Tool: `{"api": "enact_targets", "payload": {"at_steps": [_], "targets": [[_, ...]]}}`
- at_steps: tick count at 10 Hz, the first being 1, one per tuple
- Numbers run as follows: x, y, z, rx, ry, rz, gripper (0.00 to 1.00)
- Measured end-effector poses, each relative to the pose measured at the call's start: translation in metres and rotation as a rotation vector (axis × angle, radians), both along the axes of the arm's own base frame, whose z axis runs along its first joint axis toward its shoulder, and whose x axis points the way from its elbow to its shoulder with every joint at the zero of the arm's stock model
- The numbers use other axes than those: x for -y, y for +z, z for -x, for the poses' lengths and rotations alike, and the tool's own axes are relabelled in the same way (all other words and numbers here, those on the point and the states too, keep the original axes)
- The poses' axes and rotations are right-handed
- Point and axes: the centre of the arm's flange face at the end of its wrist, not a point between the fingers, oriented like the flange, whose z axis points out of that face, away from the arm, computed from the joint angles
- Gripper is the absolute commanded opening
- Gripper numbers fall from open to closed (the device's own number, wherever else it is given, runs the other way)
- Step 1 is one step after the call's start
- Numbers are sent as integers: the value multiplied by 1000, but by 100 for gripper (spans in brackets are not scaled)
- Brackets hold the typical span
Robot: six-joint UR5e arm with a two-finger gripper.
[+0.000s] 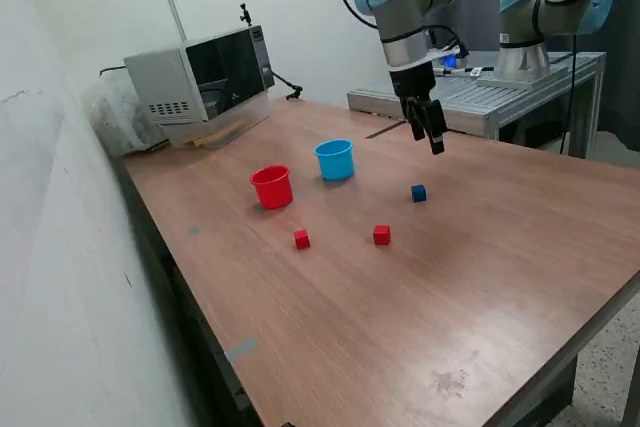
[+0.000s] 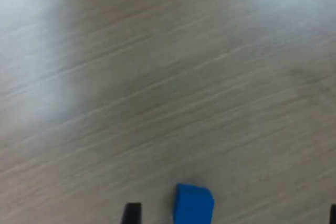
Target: Place red objects in the red bin, and blue objects in the blue bin.
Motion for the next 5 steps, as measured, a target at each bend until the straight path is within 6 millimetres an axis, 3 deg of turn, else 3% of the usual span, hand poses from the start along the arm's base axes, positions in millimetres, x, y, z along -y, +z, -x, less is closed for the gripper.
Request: {"api": "enact_targets", "payload": {"at_steps": [5], "targets": [[-6,-64,13,56,-42,-10,100]]}}
